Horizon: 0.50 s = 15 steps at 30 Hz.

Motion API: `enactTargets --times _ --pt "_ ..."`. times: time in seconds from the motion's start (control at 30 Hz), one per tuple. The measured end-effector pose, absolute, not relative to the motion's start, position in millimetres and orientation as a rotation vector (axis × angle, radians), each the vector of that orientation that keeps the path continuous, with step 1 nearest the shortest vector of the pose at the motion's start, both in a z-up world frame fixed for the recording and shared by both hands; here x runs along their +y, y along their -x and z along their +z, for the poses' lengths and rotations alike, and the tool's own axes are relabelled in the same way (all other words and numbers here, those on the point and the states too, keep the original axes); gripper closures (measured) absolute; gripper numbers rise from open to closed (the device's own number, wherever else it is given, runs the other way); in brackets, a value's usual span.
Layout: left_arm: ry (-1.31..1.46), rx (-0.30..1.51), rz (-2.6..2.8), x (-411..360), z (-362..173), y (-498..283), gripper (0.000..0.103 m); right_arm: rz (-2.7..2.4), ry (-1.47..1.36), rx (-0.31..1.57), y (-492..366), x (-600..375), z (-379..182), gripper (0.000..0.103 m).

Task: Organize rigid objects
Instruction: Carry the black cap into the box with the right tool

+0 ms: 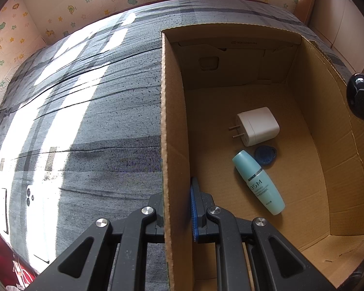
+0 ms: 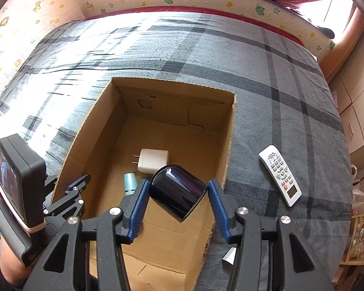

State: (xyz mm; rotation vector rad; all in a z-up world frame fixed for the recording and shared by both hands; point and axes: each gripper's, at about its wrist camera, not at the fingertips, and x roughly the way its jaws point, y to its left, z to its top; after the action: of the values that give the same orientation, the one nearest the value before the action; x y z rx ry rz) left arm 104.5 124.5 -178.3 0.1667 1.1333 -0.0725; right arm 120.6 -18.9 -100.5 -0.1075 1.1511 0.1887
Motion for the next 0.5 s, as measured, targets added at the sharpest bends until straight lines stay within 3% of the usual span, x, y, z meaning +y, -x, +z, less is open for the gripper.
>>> enactTargets --times 0.5 --pt "-0.164 1.132 -0.075 126.1 -178.8 -104.1 0.089 0.214 0.117 1.26 -137.3 14.9 -157.7 0.05"
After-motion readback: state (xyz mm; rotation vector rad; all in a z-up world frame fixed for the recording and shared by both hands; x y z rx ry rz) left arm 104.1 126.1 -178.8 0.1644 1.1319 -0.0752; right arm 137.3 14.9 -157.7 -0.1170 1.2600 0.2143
